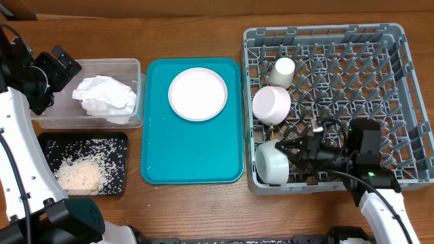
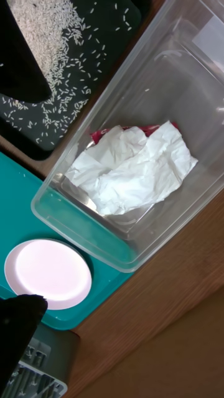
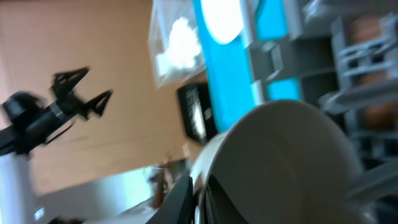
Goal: Sort waste into correct bins and load items into the dishwasher
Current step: 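Lower the grey bowl into the rack's front corner and release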
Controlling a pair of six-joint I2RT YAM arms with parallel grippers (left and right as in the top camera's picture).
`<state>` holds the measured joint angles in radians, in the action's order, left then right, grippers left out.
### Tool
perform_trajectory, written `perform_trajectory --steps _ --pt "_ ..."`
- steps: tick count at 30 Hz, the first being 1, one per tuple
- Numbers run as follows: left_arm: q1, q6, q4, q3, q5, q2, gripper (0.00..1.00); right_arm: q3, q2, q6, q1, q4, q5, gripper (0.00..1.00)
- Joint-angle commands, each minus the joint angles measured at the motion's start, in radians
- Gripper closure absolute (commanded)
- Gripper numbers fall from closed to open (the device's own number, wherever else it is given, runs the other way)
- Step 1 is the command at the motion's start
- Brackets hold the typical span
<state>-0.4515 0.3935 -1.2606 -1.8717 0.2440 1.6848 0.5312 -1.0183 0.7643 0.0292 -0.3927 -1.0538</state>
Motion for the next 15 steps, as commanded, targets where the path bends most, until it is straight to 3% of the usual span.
perform_trajectory --steps 1,15 --pt "0.007 0.011 0.001 -0.022 0.008 -0.003 0.00 -0.008 0.002 -0.066 -0.006 0.010 0.150 0.91" --pt "0.011 0.011 0.001 -0.022 0.008 -0.003 0.00 -0.007 0.002 -0.259 0.019 0.008 0.235 0.90"
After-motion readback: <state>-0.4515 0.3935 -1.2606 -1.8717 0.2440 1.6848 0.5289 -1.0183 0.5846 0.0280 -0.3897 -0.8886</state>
